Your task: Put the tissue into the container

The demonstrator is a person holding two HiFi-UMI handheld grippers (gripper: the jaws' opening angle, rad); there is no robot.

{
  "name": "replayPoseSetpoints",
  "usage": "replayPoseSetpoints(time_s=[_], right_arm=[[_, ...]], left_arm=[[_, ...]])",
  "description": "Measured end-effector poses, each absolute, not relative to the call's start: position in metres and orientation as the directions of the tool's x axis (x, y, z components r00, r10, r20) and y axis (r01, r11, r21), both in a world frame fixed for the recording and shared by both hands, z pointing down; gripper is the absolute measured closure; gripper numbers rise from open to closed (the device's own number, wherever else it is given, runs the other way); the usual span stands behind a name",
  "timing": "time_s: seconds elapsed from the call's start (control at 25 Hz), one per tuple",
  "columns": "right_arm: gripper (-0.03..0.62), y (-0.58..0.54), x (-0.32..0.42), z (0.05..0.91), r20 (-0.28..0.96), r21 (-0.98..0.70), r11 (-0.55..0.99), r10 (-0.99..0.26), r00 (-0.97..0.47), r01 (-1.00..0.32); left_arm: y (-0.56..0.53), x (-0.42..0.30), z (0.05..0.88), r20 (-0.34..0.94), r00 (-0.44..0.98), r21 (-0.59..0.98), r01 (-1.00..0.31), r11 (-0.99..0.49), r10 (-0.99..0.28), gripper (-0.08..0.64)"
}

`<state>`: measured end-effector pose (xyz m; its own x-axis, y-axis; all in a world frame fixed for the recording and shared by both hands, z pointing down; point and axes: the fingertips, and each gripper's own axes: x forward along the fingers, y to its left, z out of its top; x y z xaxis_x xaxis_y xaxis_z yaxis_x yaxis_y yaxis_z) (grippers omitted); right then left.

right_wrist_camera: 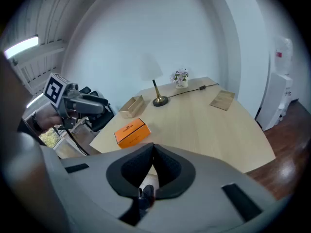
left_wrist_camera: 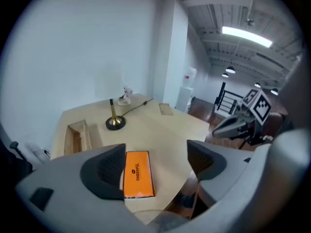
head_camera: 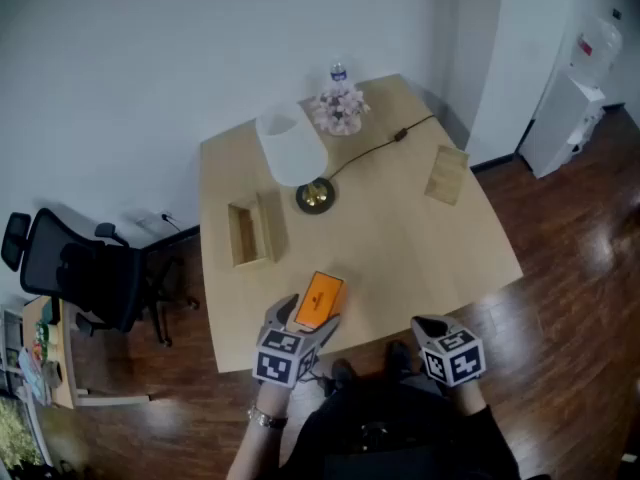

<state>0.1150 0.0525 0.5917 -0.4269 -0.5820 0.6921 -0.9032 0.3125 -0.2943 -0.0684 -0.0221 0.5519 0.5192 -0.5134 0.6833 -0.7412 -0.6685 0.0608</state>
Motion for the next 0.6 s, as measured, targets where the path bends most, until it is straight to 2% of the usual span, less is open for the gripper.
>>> replayPoseSetpoints(time_s=[0.08,0.2,0.6], right_arm=[[0.601,0.051,0.121,0.591,0.691,-0.292,0.310,-0.585,-0.424,-0.905],[0.602,0.051,0.127,0.592,0.691,-0.292,0.307,-0.586,-0.422,-0.906],[0.602,0.046,0.158,0.597,0.678,-0.338,0.285,-0.588,-0.442,-0.897]], left_arm=[[-0.029,-0.067,0.575,0.715,0.506,0.063,-0.733,-0.677,-0.482,0.096],[-0.039,-0.071,0.614,0.768,0.472,0.071,-0.735,-0.674,-0.434,0.058],[-0.062,-0.082,0.709,0.887,0.355,0.085,-0.755,-0.651,-0.296,0.057]])
